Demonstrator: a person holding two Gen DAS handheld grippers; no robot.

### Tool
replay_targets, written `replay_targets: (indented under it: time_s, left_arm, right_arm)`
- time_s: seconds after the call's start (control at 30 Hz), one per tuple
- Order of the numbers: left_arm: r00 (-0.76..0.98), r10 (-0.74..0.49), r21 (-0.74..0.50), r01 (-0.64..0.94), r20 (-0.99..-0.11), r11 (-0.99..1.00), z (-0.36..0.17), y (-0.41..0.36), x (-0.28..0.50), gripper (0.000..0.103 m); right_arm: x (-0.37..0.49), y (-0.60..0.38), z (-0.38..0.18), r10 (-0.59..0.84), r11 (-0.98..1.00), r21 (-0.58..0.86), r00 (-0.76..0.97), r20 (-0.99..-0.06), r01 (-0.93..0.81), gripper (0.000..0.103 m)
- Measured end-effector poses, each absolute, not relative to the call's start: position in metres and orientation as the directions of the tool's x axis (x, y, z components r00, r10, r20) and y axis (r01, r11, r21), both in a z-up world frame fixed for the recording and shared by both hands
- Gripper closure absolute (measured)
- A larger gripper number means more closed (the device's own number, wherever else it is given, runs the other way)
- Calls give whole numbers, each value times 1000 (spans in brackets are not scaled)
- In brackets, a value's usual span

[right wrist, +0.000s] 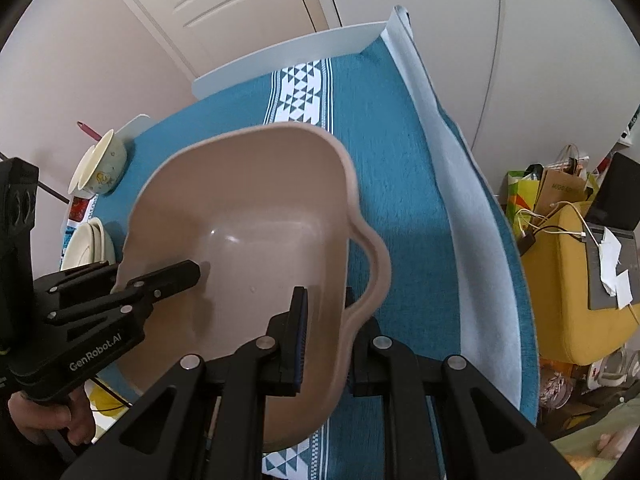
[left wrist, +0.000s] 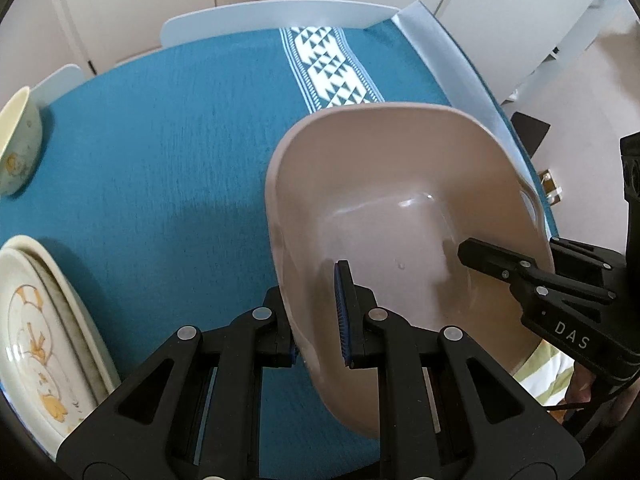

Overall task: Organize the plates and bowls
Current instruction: 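Carry the taupe bowl onto the open cloth, lower it, release, then move the right gripper to the cream duck bowl and grasp its rim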

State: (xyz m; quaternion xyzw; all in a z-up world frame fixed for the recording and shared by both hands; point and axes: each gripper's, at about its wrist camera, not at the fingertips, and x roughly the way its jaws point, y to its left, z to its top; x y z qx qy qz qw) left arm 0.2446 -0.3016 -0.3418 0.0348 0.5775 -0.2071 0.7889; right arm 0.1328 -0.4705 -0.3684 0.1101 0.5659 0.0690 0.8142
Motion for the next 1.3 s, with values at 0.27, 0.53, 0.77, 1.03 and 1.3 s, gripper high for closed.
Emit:
replay_targets:
  time_s: [0.27,0.53,0.77,1.03,1.3]
  left_arm:
    - [244,-235,-130,382,-941,915,-345,-306,245,45]
    - [291,-235,-107,396,-927,912,-331,-302,241,34]
    - [346,-226,-89,369,-910,925,-300,-285,233,34]
    - [581,-160,-16,245,-798,969,-195,-230,219,31]
    - [696,-37,26,80,-717,996,-139,-158,209,0]
  right_arm:
    - [135,-475,-374,267,954,298,344,-900,40,89]
    - [133,-481,-366,261,949,307,377,-889,65,60]
    - [126,-485,-328,205,964,258,443,-873,63,60]
    - [132,-446,-240,313,949,281,545,-778,-144,50]
    - [157,-367,-187,472,877,273,600,-646,-397,5]
